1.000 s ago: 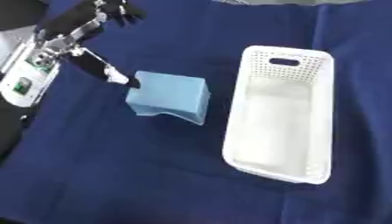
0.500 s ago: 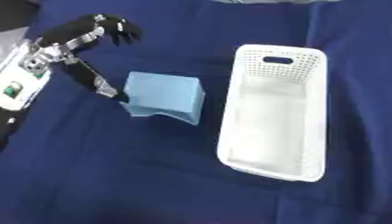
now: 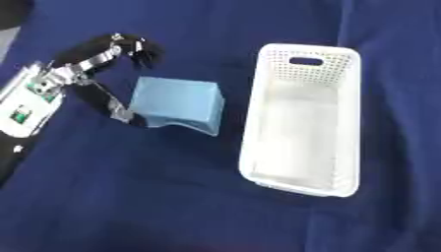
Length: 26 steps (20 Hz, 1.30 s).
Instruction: Pick up objects on the table and place them in the box.
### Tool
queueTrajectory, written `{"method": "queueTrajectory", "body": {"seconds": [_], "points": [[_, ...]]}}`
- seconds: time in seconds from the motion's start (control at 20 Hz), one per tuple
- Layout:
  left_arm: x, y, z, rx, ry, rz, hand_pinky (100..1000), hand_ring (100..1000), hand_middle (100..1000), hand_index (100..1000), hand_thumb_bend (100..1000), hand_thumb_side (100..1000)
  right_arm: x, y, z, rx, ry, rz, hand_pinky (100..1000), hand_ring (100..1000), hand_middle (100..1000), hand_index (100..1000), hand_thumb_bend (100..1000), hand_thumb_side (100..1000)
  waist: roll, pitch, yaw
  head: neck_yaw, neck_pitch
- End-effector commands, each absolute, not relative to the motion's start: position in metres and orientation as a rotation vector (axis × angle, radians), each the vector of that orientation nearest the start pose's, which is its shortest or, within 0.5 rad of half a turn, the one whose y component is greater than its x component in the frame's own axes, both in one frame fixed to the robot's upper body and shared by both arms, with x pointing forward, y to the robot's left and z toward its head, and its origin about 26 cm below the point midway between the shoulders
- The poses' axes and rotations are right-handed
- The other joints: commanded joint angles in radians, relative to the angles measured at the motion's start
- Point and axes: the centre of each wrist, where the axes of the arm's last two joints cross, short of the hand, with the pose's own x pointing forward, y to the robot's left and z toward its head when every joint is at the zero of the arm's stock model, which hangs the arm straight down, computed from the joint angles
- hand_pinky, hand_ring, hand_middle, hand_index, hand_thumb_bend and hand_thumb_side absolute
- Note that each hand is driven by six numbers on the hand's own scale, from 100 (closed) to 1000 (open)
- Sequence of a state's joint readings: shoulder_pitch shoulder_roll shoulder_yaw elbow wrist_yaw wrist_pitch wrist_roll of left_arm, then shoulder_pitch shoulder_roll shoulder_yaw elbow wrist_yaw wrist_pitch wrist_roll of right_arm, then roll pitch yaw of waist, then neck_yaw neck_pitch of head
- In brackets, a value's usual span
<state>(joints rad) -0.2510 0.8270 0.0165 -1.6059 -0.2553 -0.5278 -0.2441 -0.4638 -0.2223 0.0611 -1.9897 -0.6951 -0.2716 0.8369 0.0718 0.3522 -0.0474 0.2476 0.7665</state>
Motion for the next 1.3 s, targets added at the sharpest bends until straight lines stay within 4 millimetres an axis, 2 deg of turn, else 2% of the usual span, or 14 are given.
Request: {"method": "queueTrajectory", "body": {"seconds": [0.05, 0.3, 0.55, 1.0, 1.3], "points": [[0.321, 0.398, 0.193, 0.653, -1.966, -1.395, 513, 627, 669, 870, 1000, 493, 0.310, -0.212, 0.239, -1.298, 2.802, -1.184, 622, 739, 813, 867, 100, 789, 0.003, -0.023, 0.003, -0.011, 0.003], [0.322, 0.390, 0.186, 0.634, -1.969, -1.380, 501, 614, 657, 867, 1000, 502, 0.310, -0.212, 0.239, -1.301, 2.805, -1.184, 622, 737, 813, 867, 100, 790, 0.007, -0.024, -0.006, -0.014, 0.003], [0.328, 0.394, 0.175, 0.627, -1.933, -1.356, 491, 607, 648, 864, 1000, 502, 0.310, -0.211, 0.240, -1.295, 2.798, -1.188, 621, 735, 813, 867, 100, 789, 0.008, -0.020, -0.028, -0.014, -0.003], [0.334, 0.408, 0.192, 0.721, -1.884, -1.425, 529, 629, 666, 861, 1000, 506, 0.310, -0.211, 0.240, -1.288, 2.789, -1.196, 621, 734, 812, 868, 100, 793, 0.007, -0.012, -0.041, -0.003, -0.008], [0.335, 0.408, 0.174, 0.659, -1.845, -1.412, 512, 613, 649, 864, 1000, 500, 0.310, -0.210, 0.242, -1.283, 2.776, -1.190, 622, 733, 812, 868, 100, 793, -0.001, -0.003, -0.050, 0.000, -0.008]]}}
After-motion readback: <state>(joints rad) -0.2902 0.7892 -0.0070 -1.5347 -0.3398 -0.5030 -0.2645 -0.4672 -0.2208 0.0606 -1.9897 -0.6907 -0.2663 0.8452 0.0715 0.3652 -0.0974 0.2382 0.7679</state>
